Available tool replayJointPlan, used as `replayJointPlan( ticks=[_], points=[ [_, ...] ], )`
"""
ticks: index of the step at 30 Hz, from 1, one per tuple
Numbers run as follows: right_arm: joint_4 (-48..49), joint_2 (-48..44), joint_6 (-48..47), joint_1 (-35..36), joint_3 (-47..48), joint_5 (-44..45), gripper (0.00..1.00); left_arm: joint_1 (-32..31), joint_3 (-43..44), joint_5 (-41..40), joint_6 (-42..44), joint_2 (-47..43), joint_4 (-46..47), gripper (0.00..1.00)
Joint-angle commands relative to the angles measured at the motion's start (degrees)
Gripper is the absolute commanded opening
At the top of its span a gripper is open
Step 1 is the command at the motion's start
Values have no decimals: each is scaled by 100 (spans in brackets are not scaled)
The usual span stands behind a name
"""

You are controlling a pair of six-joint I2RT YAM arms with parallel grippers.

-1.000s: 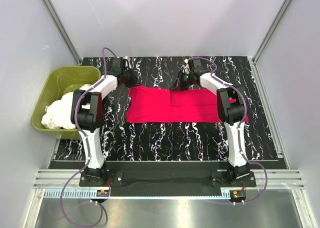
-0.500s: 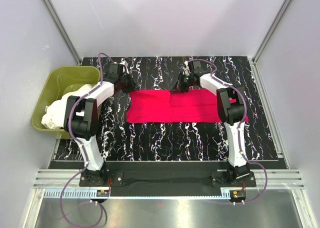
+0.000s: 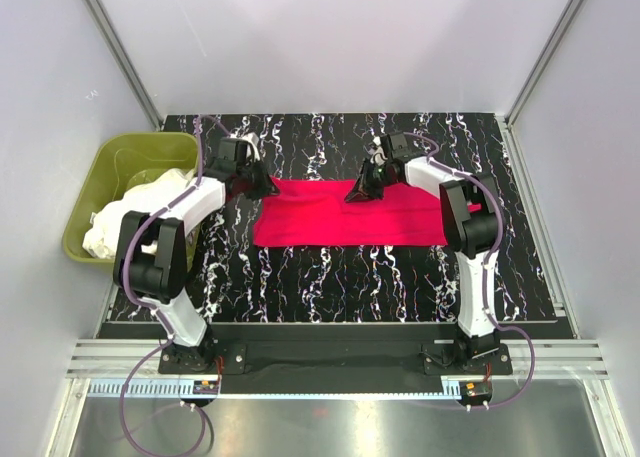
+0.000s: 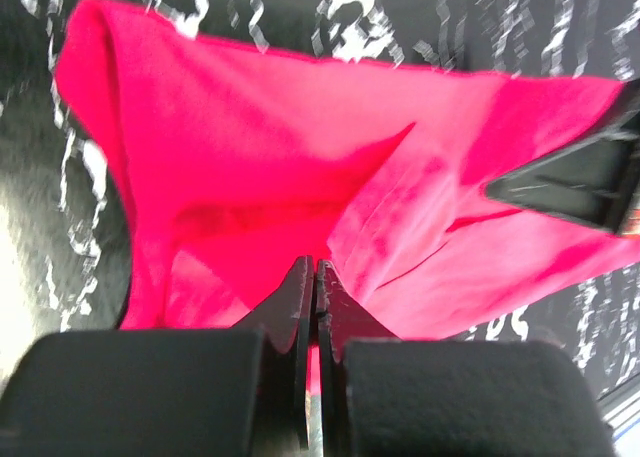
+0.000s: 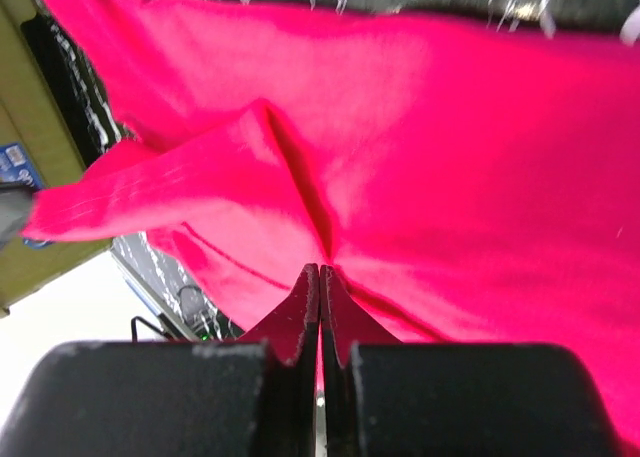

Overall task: Fold and stack the t-shirts
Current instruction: Fold the tshirt

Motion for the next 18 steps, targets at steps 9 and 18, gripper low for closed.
replayJointPlan(
  ticks=[9, 18],
  points=[
    [140, -771, -50, 70, -252, -85, 0, -207, -1019, -117, 164, -806, 147, 0],
    [87, -754, 38, 193, -138, 38, 0, -480, -1723, -82, 146, -1087, 270, 31]
  ],
)
